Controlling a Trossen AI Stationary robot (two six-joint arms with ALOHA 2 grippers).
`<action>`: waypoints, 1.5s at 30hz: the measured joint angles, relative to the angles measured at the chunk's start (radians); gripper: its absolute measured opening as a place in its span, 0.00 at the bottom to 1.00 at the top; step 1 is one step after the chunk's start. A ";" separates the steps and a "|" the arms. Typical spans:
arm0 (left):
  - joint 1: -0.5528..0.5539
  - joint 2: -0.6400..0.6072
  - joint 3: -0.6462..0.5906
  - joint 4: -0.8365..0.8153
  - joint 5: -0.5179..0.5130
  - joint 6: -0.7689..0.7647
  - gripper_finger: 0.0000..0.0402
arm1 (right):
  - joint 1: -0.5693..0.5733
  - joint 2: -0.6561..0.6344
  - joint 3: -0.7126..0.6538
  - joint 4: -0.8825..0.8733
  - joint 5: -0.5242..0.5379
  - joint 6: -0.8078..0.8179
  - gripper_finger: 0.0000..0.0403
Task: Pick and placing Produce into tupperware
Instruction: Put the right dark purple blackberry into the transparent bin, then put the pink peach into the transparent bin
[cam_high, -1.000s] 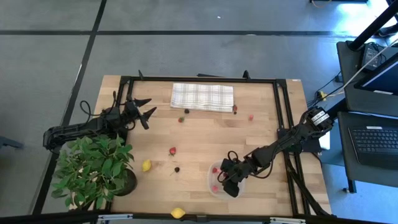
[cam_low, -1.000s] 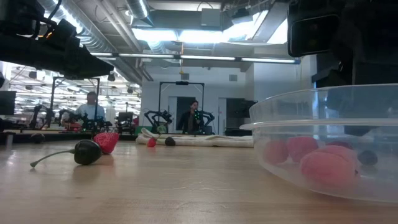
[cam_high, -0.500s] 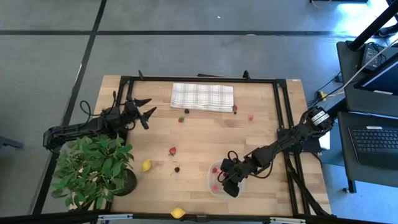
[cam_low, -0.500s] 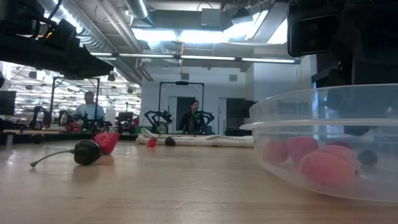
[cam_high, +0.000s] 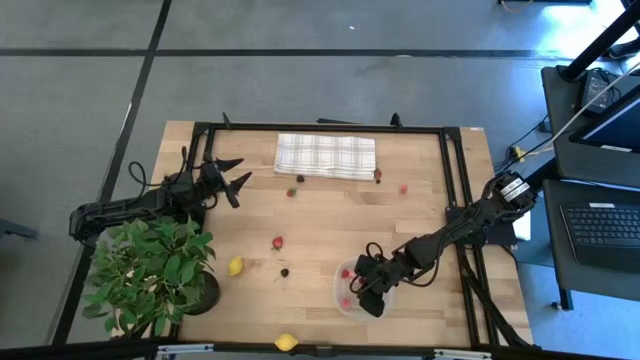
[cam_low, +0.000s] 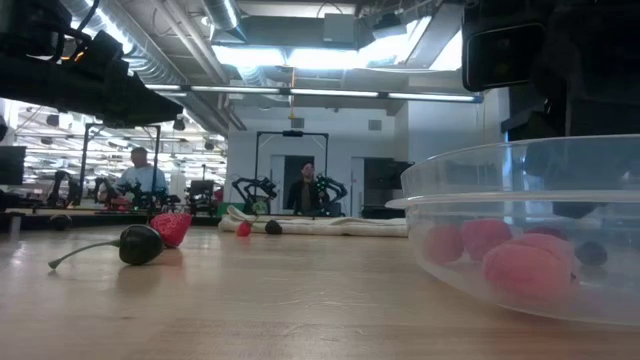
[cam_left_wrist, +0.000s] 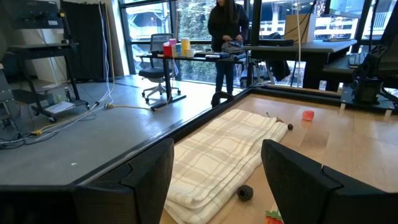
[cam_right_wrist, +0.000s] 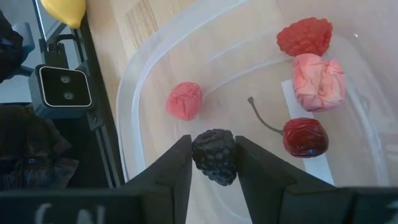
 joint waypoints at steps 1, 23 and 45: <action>0.000 0.000 0.000 0.000 0.000 0.000 0.59 | 0.000 0.000 0.000 0.000 0.000 0.000 0.30; 0.000 0.000 0.000 0.000 0.000 0.000 0.59 | -0.025 -0.070 0.000 -0.016 0.000 -0.005 0.45; 0.000 0.000 0.000 0.000 0.000 0.003 0.59 | -0.350 -0.420 -0.005 -1.015 0.476 0.373 0.45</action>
